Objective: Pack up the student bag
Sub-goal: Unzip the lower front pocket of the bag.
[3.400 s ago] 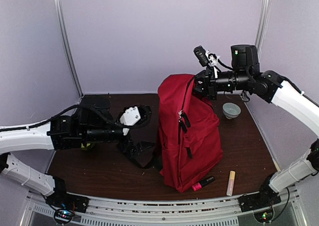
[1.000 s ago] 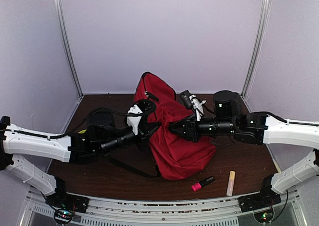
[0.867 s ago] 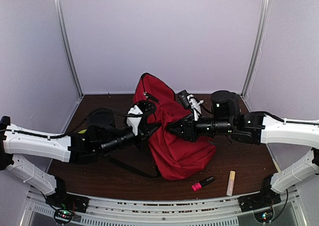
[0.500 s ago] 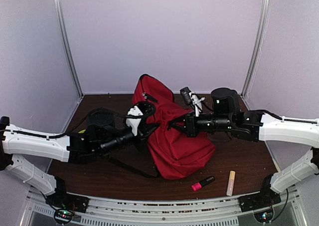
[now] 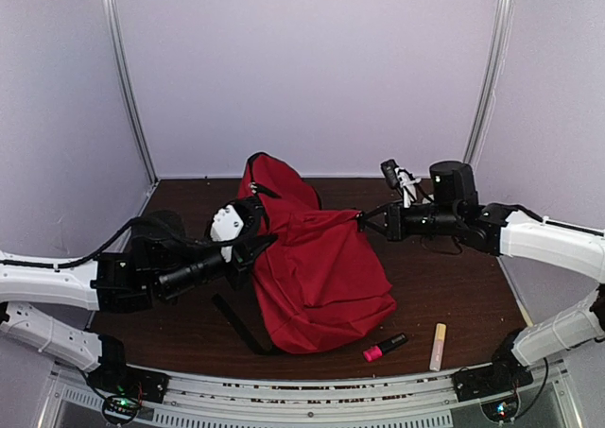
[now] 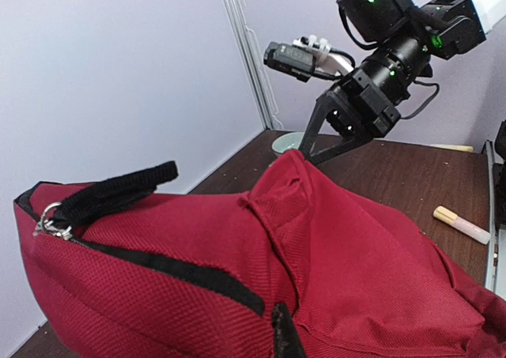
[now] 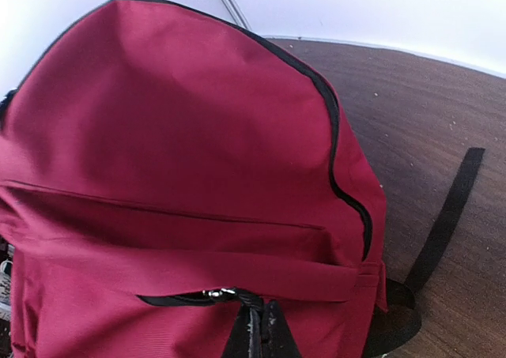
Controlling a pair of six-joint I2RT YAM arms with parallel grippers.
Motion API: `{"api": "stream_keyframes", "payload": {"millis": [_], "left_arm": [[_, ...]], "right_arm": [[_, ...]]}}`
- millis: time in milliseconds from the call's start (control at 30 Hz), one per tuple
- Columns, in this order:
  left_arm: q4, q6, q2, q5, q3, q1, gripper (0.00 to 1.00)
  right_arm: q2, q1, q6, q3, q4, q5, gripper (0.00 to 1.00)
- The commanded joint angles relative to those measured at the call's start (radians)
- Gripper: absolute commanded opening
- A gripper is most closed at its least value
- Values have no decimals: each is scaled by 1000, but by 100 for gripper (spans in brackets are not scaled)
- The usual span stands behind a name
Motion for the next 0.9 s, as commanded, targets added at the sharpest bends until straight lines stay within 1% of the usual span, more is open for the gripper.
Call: {"api": "stream_keyframes", "payload": {"millis": [0, 133, 233, 367, 500, 667, 733, 833, 867], "left_arm": [[106, 65, -102, -55, -19, -5, 0], [94, 68, -170, -94, -59, -5, 0], [56, 67, -227, -149, -84, -4, 0], [17, 59, -289, -224, -130, 2, 0], [-53, 19, -327, -247, -152, 7, 0], [-136, -10, -337, -285, -150, 10, 0], [-183, -71, -339, -269, -146, 28, 0], [-272, -207, -336, -252, -148, 47, 1], [-297, -248, -335, -236, -154, 47, 11]], "right_arm": [[127, -85, -27, -19, -47, 55, 0], [222, -137, 2, -32, -37, 69, 0], [248, -166, 9, -41, -17, 92, 0], [267, -181, -24, 18, -57, 100, 0], [218, -170, -42, 107, -100, 60, 0], [95, -106, -79, 236, -118, 56, 0], [69, -70, -94, 288, -121, 50, 0], [62, -32, -96, 345, -128, 34, 0], [63, -24, -93, 355, -127, 29, 0]]}}
